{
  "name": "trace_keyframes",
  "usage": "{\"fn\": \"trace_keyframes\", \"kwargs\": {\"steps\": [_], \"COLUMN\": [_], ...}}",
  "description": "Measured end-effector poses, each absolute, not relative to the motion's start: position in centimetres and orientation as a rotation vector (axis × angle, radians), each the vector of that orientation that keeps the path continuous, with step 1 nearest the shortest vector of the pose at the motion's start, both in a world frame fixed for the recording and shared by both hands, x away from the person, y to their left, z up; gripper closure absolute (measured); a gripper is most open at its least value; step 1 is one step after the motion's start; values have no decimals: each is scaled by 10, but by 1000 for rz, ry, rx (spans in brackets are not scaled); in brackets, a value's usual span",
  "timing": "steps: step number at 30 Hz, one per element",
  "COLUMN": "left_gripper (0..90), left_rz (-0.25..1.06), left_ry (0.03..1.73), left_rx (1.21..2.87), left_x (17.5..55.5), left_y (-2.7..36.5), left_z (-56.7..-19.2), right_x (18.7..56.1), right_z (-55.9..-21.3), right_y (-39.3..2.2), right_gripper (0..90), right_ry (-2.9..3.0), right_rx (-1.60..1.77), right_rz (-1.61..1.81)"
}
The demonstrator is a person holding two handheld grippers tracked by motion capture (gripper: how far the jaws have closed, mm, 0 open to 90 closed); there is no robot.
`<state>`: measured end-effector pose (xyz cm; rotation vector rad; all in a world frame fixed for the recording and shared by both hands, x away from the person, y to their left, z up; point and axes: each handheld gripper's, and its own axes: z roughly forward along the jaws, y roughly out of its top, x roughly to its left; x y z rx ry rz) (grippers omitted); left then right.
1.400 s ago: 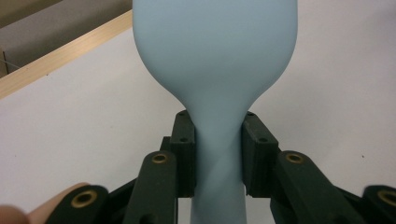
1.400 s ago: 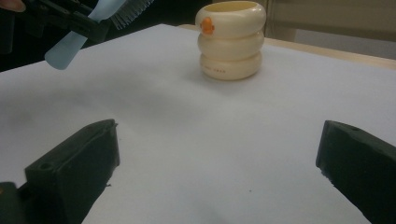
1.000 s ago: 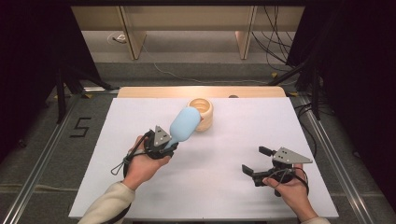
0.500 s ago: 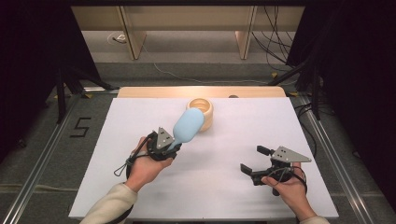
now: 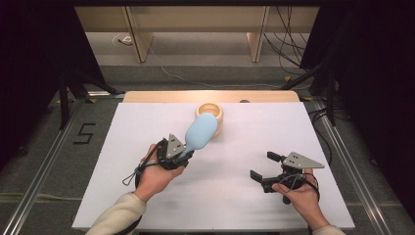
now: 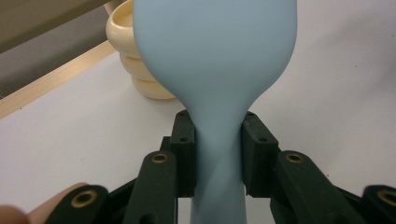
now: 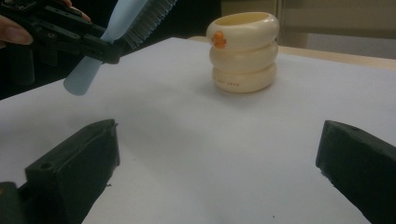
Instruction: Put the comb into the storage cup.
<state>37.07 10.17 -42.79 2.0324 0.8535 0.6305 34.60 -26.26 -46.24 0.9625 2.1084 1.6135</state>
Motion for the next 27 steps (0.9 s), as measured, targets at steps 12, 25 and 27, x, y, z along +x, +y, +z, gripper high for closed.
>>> {"fn": "trace_keyframes", "kwargs": {"steps": [12, 25, 27], "left_gripper": [696, 696, 696], "left_rz": [625, 616, 619], "left_ry": [833, 812, 806], "left_rx": [2031, 2042, 2045], "left_x": [369, 369, 369], "left_y": [97, 94, 93], "left_z": [-429, -431, -431], "right_x": [350, 360, 362], "right_z": [-459, -455, -455], "right_y": [-260, -249, -247], "right_gripper": [5, 5, 5], "right_ry": [2087, 2077, 2077], "right_rx": [959, 950, 945], "right_rz": [1627, 1651, 1647]}}
